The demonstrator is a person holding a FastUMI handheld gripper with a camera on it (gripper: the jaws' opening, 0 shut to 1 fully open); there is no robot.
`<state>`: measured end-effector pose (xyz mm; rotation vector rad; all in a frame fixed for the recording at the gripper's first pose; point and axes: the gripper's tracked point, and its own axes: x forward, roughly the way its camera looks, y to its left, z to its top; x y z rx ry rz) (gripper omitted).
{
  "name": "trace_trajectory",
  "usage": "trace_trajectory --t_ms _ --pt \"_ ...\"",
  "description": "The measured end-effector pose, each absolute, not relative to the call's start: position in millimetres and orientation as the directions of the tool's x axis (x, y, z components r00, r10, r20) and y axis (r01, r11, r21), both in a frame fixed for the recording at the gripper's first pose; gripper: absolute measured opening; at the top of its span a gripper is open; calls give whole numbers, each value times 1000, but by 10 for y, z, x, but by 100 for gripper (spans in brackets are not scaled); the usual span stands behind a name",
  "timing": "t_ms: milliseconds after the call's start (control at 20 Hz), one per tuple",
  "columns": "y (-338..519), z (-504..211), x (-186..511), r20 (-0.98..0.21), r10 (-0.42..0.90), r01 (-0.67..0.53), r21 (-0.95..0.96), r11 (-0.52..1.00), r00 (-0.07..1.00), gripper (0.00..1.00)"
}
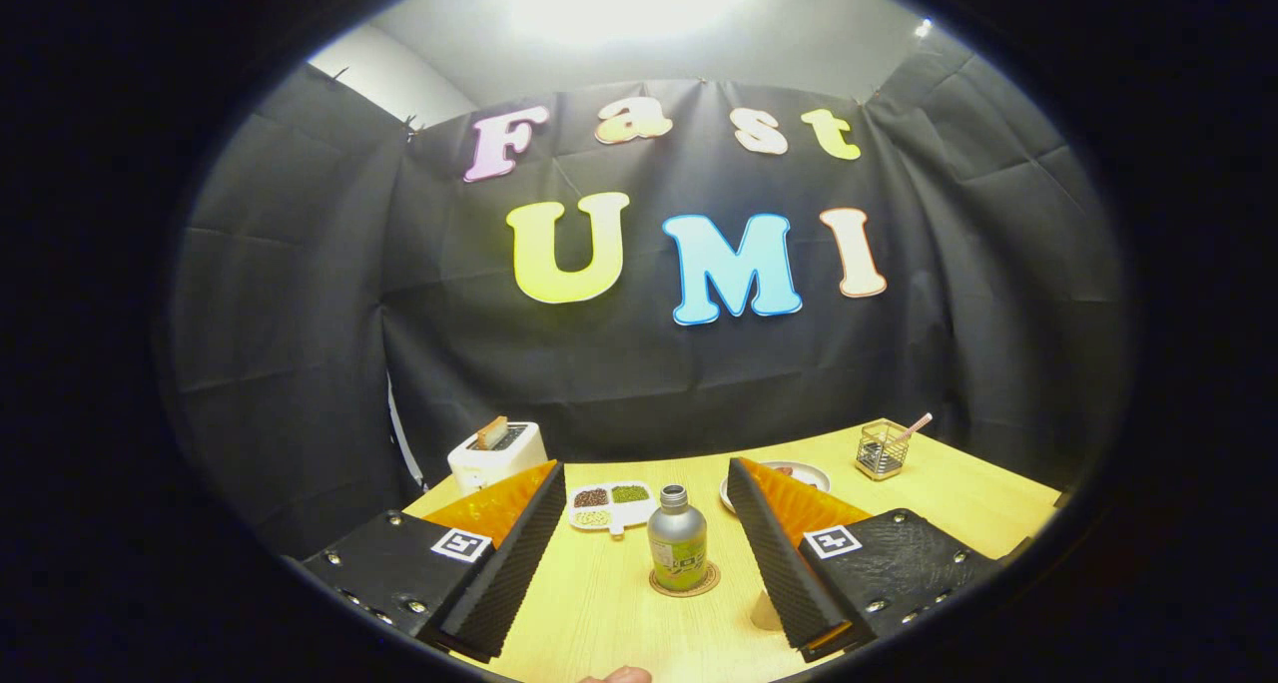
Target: Take the bottle from table, then pour the juice into the cup, finally place the bottle on the coaster
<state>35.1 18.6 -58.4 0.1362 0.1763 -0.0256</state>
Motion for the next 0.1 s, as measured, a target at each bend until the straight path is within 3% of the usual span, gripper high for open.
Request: trace_trajectory --t_ms 100 --pt "238 -519 228 -173 12 9 123 992 985 98"
